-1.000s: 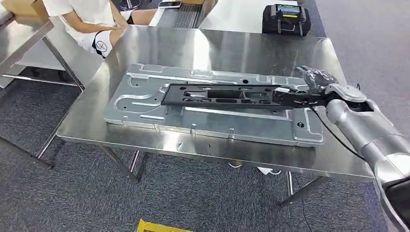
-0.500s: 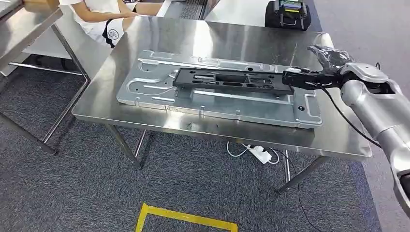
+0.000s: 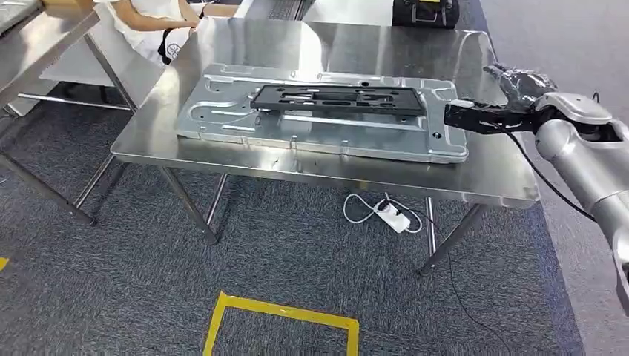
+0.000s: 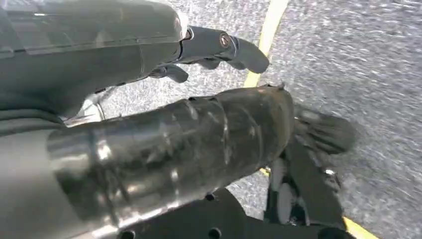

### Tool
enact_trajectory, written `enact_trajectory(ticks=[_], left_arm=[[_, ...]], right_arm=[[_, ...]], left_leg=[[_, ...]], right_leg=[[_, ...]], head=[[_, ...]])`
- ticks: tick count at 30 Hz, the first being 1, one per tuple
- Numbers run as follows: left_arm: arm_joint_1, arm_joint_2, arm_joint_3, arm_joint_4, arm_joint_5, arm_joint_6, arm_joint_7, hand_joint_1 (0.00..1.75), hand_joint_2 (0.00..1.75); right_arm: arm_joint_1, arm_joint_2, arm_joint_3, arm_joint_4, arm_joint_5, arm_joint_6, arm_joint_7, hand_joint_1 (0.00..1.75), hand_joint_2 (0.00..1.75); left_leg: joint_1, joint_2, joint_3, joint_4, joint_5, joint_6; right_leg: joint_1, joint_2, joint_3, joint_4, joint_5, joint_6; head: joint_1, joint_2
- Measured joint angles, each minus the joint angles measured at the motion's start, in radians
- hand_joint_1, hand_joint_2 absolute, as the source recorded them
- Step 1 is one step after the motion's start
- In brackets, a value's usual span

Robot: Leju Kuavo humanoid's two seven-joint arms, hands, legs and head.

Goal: Take the parts from the cabinet and place them on the table.

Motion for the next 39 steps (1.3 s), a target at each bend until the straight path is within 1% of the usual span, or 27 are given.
enact_trajectory(ticks=[1, 2, 3, 4, 5, 7, 8, 10, 11, 12, 13, 15, 17, 18, 19, 22, 23, 25, 27, 29, 30, 32, 33, 34, 37, 38, 39], left_arm=[[0.0, 0.0, 0.0, 0.0, -0.001, 0.0, -0.001, 0.0, 0.0], [-0.001, 0.0, 0.0, 0.0, -0.001, 0.0, -0.002, 0.0, 0.0], [-0.002, 0.008, 0.001, -0.002, -0.002, 0.0, -0.004, 0.0, 0.0], [-0.003, 0.006, 0.001, -0.002, -0.003, 0.0, -0.006, 0.0, 0.0], [-0.004, 0.006, 0.0, -0.002, -0.003, 0.0, -0.007, 0.0, 0.0], [-0.004, 0.006, 0.001, -0.002, -0.003, 0.0, -0.008, 0.0, 0.0], [-0.003, 0.005, 0.001, -0.002, -0.003, 0.0, -0.008, 0.0, 0.0], [-0.003, 0.005, 0.001, -0.002, -0.004, 0.0, -0.008, 0.0, 0.0], [-0.001, 0.005, 0.001, -0.002, -0.004, 0.0, -0.008, 0.0, 0.0], [-0.001, 0.005, 0.001, -0.002, -0.005, 0.0, -0.008, 0.0, 0.0], [0.0, 0.005, 0.001, -0.002, -0.005, 0.001, -0.008, 0.0, 0.0], [-0.001, 0.006, 0.001, -0.002, -0.005, 0.0, -0.009, 0.0, 0.0], [-0.001, 0.006, 0.001, -0.002, -0.007, 0.0, -0.009, 0.0, 0.0], [0.0, 0.006, 0.001, -0.002, -0.01, 0.0, -0.009, 0.0, 0.0], [0.0, 0.006, 0.001, -0.002, -0.01, 0.0, -0.009, 0.0, 0.0], [0.001, 0.006, 0.002, -0.002, -0.011, 0.002, -0.008, 0.0, 0.0], [0.003, 0.006, 0.002, -0.002, -0.011, 0.003, -0.008, 0.0, 0.0], [0.0, 0.008, 0.002, -0.002, -0.011, 0.003, -0.008, 0.0, 0.0], [0.001, 0.008, 0.002, -0.002, -0.013, 0.004, -0.008, 0.0, 0.0], [0.002, 0.008, 0.003, -0.002, -0.014, 0.007, -0.009, 0.0, 0.0], [0.002, 0.008, 0.004, -0.002, -0.013, 0.009, -0.01, 0.0, 0.0], [0.0, 0.01, 0.006, -0.002, -0.013, 0.011, -0.01, 0.0, 0.0], [-0.002, 0.011, 0.006, -0.002, -0.013, 0.01, -0.011, 0.0, 0.0], [-0.003, 0.013, 0.006, -0.002, -0.013, 0.01, -0.011, 0.0, 0.0], [0.001, 0.013, 0.008, -0.002, -0.011, 0.01, -0.007, 0.0, 0.0], [0.002, 0.013, 0.009, -0.002, -0.011, 0.01, -0.006, 0.0, 0.0], [0.001, 0.012, 0.009, -0.002, -0.011, 0.01, -0.006, 0.0, 0.0]], right_arm=[[0.0, -0.004, 0.0, 0.0, -0.002, -0.002, 0.0, 0.0, 0.0], [0.0, -0.007, 0.0, 0.0, -0.003, -0.004, 0.0, 0.0, 0.0], [0.001, -0.007, 0.0, -0.003, -0.004, -0.006, -0.002, 0.0, 0.0], [0.001, -0.011, 0.0, -0.003, -0.004, -0.008, -0.002, 0.0, 0.0], [0.002, -0.014, 0.0, -0.002, -0.004, -0.009, -0.002, 0.0, 1.75], [0.006, -0.015, 0.006, -0.002, -0.005, -0.009, -0.002, 0.0, 1.75], [0.011, -0.015, 0.006, -0.002, -0.005, -0.009, -0.002, 0.0, 0.0], [0.013, -0.02, 0.008, -0.001, -0.005, -0.008, -0.003, 0.0, 0.0], [0.014, -0.021, 0.008, -0.001, -0.005, -0.009, -0.003, 0.0, 0.0], [0.017, -0.022, 0.009, -0.001, -0.006, -0.009, -0.003, 0.0, 0.0], [0.021, -0.022, 0.01, -0.001, -0.006, -0.009, -0.003, 0.0, 0.0], [0.033, -0.023, 0.013, -0.001, -0.006, -0.013, -0.003, 0.0, 0.0], [0.041, -0.023, 0.013, -0.001, -0.006, -0.018, -0.003, 0.0, 0.0], [0.041, -0.023, 0.013, -0.001, -0.006, -0.021, -0.003, 0.0, 0.0], [0.041, -0.023, 0.013, -0.005, -0.007, -0.024, -0.004, 0.0, 0.0], [0.054, -0.027, 0.013, -0.006, -0.008, -0.027, -0.006, 0.0, 0.0], [0.058, -0.027, 0.014, -0.006, -0.008, -0.027, -0.006, 0.0, 0.0], [0.058, -0.026, 0.014, -0.009, -0.008, -0.028, -0.01, 0.0, 0.0], [0.064, -0.026, 0.014, -0.009, -0.01, -0.031, -0.013, 0.0, 0.0], [0.071, -0.026, 0.014, -0.009, -0.011, -0.033, -0.013, 0.0, 0.0], [0.074, -0.026, 0.014, -0.009, -0.011, -0.034, -0.013, 0.0, 0.0], [0.074, -0.026, 0.014, -0.011, -0.012, -0.034, -0.014, 0.0, 0.0], [0.074, -0.027, 0.013, -0.012, -0.013, -0.035, -0.014, 0.0, 0.0], [0.073, -0.03, 0.013, -0.014, -0.018, -0.034, -0.014, 0.0, 0.0], [0.075, -0.03, 0.013, -0.019, -0.031, -0.024, -0.016, 0.0, 0.0], [0.076, -0.03, 0.013, -0.019, -0.031, -0.023, -0.016, 0.0, 0.0], [0.077, -0.031, 0.013, -0.018, -0.031, -0.023, -0.016, 0.0, 0.0]], left_leg=[[-0.003, 0.0, 0.058, -0.065, 0.03, 0.009], [-0.007, -0.001, 0.124, -0.146, 0.029, 0.022], [-0.016, -0.002, 0.2, -0.236, -0.003, 0.037], [-0.018, 0.001, 0.243, -0.319, -0.028, 0.04], [-0.023, 0.0, 0.235, -0.317, -0.022, 0.038], [-0.026, -0.002, 0.22, -0.328, 0.002, 0.049], [-0.015, 0.004, 0.218, -0.342, 0.022, 0.056], [-0.016, 0.008, 0.192, -0.343, 0.049, 0.072], [-0.016, 0.008, 0.175, -0.343, 0.061, 0.072], [-0.016, 0.009, 0.158, -0.341, 0.074, 0.071], [-0.015, 0.01, 0.139, -0.339, 0.085, 0.07], [-0.011, 0.011, 0.102, -0.331, 0.109, 0.065], [-0.005, 0.012, 0.07, -0.317, 0.123, 0.053], [-0.004, 0.013, 0.059, -0.311, 0.129, 0.045], [-0.005, 0.014, 0.049, -0.307, 0.137, 0.037], [-0.004, 0.012, 0.051, -0.323, 0.167, 0.021], [-0.004, 0.01, 0.043, -0.329, 0.164, 0.014], [-0.001, 0.008, 0.021, -0.263, 0.083, 0.006], [0.003, 0.009, -0.035, -0.076, -0.022, -0.002], [0.003, 0.008, -0.044, 0.009, -0.044, -0.005], [0.003, 0.008, -0.013, -0.02, -0.026, -0.003], [0.003, 0.008, 0.096, -0.175, 0.03, 0.004], [0.003, 0.0, 0.148, -0.261, 0.032, 0.011], [0.003, -0.01, 0.177, -0.282, 0.016, 0.014], [-0.008, -0.009, 0.159, -0.295, 0.027, 0.022], [-0.003, 0.0, 0.159, -0.31, 0.04, 0.035], [0.0, 0.014, 0.158, -0.32, 0.052, 0.044]], right_leg=[[0.003, 0.001, -0.016, 0.0, 0.013, 0.001], [0.005, 0.002, -0.026, 0.0, 0.024, 0.002], [0.006, 0.002, -0.03, 0.001, 0.031, 0.006], [0.006, -0.001, -0.034, 0.002, 0.04, 0.012], [0.003, -0.004, -0.035, -0.005, 0.054, 0.018], [-0.002, -0.007, -0.038, -0.018, 0.079, 0.031], [-0.003, -0.006, -0.043, -0.015, 0.068, 0.035], [-0.006, 0.0, -0.072, 0.063, -0.051, 0.041], [-0.008, 0.0, -0.087, 0.131, -0.11, 0.046], [-0.011, 0.0, -0.101, 0.205, -0.152, 0.051], [-0.013, 0.0, -0.107, 0.262, -0.161, 0.056], [-0.022, 0.0, -0.07, 0.271, -0.097, 0.066], [-0.029, -0.001, 0.037, 0.138, -0.042, 0.072], [-0.032, -0.001, 0.089, 0.05, -0.074, 0.074], [-0.016, 0.002, 0.131, -0.024, -0.103, 0.068], [-0.01, 0.001, 0.125, -0.028, -0.089, 0.055], [-0.02, -0.002, 0.124, -0.045, -0.076, 0.041], [-0.021, -0.006, 0.108, -0.046, -0.059, 0.024], [-0.016, -0.007, 0.088, -0.041, -0.045, 0.018], [-0.014, -0.008, 0.068, -0.03, -0.038, 0.019], [-0.014, -0.007, 0.058, -0.022, -0.036, 0.02], [-0.015, -0.006, 0.041, -0.007, -0.035, 0.022], [-0.015, -0.003, 0.036, -0.001, -0.035, 0.024], [-0.014, 0.003, 0.025, -0.001, -0.031, 0.031], [-0.017, 0.009, 0.019, -0.007, -0.008, 0.056], [-0.015, 0.016, 0.016, -0.01, -0.001, 0.065], [-0.022, 0.014, 0.01, 0.003, -0.019, 0.065]], head=[[0.0, 0.0], [0.0, 0.0], [0.0, 0.0], [0.0, 0.0], [0.002, 0.0], [0.001, 0.0], [0.001, 0.0], [0.002, 0.0], [0.002, 0.0], [0.002, 0.0], [0.002, 0.0], [0.002, 0.0], [0.002, 0.0], [0.002, 0.0], [0.001, 0.0], [0.001, 0.0], [0.002, 0.0], [-0.001, 0.0], [-0.002, 0.0], [-0.002, 0.0], [-0.002, 0.0], [-0.002, 0.0], [-0.002, 0.0], [-0.002, 0.0], [-0.002, 0.0], [-0.001, 0.0], [-0.001, 0.0]])
